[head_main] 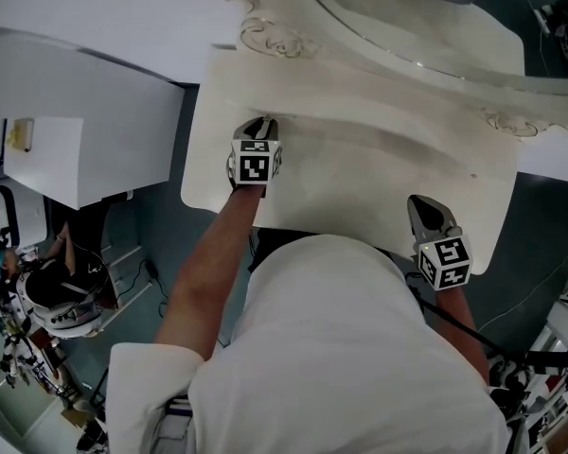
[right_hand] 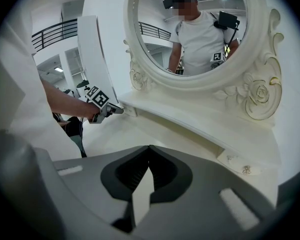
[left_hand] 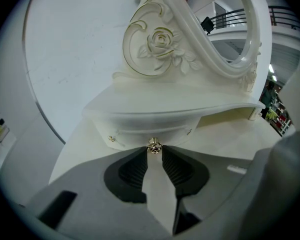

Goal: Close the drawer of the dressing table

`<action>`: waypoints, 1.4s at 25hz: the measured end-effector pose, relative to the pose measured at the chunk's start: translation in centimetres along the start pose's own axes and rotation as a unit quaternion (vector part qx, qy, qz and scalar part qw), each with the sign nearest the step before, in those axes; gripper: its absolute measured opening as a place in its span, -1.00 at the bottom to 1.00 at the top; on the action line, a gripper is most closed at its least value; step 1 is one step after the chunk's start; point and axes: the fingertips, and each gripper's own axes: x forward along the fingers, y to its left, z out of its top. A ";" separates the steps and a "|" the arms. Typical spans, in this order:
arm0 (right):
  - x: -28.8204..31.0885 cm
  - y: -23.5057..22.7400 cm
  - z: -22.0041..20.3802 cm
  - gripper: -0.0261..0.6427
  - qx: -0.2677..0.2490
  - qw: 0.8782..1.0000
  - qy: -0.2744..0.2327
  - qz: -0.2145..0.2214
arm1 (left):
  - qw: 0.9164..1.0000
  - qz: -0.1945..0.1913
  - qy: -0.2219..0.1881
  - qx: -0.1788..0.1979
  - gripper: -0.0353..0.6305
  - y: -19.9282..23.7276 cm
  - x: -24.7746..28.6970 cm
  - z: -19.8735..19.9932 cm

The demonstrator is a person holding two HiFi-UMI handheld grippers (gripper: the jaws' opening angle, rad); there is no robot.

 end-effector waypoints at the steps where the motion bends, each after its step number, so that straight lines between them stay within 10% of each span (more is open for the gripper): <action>1: 0.0 -0.1 0.0 -0.92 0.001 1.000 0.001 -0.001 | 1.000 0.000 0.000 0.001 -0.60 0.0 0.2 0.1; 35: 0.3 2.5 -0.2 -0.92 -0.006 1.000 0.003 -0.009 | 1.000 -0.025 0.010 -0.006 -0.43 0.3 -0.5 -0.5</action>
